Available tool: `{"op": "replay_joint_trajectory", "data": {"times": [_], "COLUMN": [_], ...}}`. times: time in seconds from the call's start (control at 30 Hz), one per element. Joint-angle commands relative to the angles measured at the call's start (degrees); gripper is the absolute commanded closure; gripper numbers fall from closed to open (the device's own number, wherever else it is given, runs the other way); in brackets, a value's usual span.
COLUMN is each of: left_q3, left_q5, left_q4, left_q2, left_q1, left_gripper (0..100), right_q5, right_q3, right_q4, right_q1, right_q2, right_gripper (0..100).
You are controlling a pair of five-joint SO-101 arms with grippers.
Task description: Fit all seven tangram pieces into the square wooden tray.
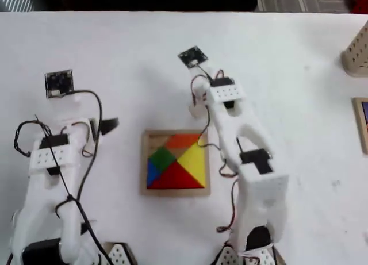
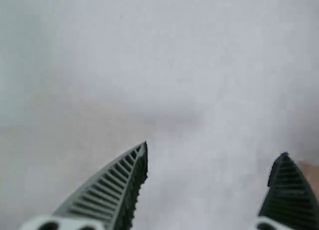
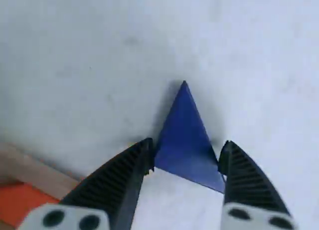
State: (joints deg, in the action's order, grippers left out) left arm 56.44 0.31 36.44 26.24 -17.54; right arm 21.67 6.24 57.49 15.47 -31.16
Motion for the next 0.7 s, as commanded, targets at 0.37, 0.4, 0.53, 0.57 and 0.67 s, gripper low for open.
{"op": "replay_joint_trajectory", "data": {"times": [0.37, 0.4, 0.53, 0.57, 0.67], "left_q3": [-0.44, -0.44, -0.44, -0.44, -0.44], "left_q5": [-0.70, -0.70, -0.70, -0.70, -0.70], "left_q4": [-0.79, -0.79, -0.79, -0.79, -0.79], "left_q2": [2.42, 2.42, 2.42, 2.42, 2.42], "left_q1": [0.66, 0.57, 0.57, 0.57, 0.48], "left_gripper": [62, 62, 62, 62, 62], "right_q5": [0.97, 0.62, 0.53, 0.53, 0.53], "right_q3": [27.16, 27.87, 28.04, 27.96, 28.40], "right_q4": [16.84, 17.19, 17.19, 17.27, 18.59], "right_q1": [-1.54, -1.71, -1.80, -1.80, -1.89], "right_q2": [-15.78, -16.22, -16.40, -16.31, -16.22], "right_gripper": [82.4, 86.2, 97.1, 96.2, 98.1]}}
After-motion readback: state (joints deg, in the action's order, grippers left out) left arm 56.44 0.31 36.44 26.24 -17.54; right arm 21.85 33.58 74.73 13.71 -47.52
